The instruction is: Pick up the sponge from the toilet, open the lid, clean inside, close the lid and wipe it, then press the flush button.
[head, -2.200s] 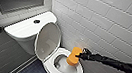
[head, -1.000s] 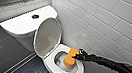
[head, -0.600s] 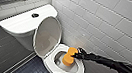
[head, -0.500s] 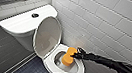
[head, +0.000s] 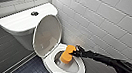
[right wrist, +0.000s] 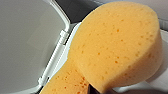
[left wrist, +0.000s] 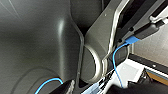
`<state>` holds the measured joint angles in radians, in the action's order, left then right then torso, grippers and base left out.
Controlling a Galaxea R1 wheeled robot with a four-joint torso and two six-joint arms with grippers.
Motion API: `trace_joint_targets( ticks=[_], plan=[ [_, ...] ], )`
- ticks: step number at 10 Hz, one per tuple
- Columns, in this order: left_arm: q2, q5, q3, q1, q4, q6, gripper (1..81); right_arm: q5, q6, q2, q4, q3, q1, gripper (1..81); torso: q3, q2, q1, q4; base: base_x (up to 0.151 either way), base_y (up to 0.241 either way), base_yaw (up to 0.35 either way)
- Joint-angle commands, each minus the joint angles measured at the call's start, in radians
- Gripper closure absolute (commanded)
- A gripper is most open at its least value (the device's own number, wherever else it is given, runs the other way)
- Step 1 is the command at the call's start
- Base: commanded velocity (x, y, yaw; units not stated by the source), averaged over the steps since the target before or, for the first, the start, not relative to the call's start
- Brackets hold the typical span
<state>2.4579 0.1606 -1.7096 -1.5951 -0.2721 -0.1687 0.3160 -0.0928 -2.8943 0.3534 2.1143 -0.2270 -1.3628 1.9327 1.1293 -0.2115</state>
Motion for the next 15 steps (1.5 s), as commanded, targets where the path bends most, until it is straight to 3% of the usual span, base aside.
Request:
trace_joint_targets(
  ticks=[1, 3, 6, 10, 15],
  plan=[
    [-0.005, -0.075, 0.022, -0.039, -0.002, 0.000, 1.0, 0.038, 0.008, -0.016, -0.033, 0.016, 0.146, 81.1, 0.001, 0.000, 0.000, 0.000, 0.000, 0.000, 0.000],
    [0.003, -0.075, 0.013, -0.044, -0.002, 0.000, 1.0, 0.038, 0.008, -0.059, -0.068, 0.068, 0.137, 81.1, -0.008, 0.000, 0.001, 0.000, 0.000, 0.000, 0.000],
    [0.003, -0.073, 0.013, -0.053, -0.002, 0.000, 1.0, 0.037, 0.004, -0.061, -0.062, 0.121, 0.107, 81.1, -0.008, 0.000, 0.001, 0.000, 0.000, 0.000, 0.000],
    [0.012, -0.073, 0.013, -0.053, -0.009, 0.003, 1.0, 0.002, -0.051, 0.091, -0.056, -0.059, 0.059, 81.1, -0.008, 0.000, 0.001, 0.000, 0.000, 0.000, 0.000],
    [0.053, -0.075, -0.027, -0.053, -0.015, 0.006, 1.0, -0.057, -0.054, 0.298, -0.010, -0.284, 0.014, 81.1, -0.008, 0.001, 0.001, 0.000, 0.000, 0.000, 0.000]
  ],
)
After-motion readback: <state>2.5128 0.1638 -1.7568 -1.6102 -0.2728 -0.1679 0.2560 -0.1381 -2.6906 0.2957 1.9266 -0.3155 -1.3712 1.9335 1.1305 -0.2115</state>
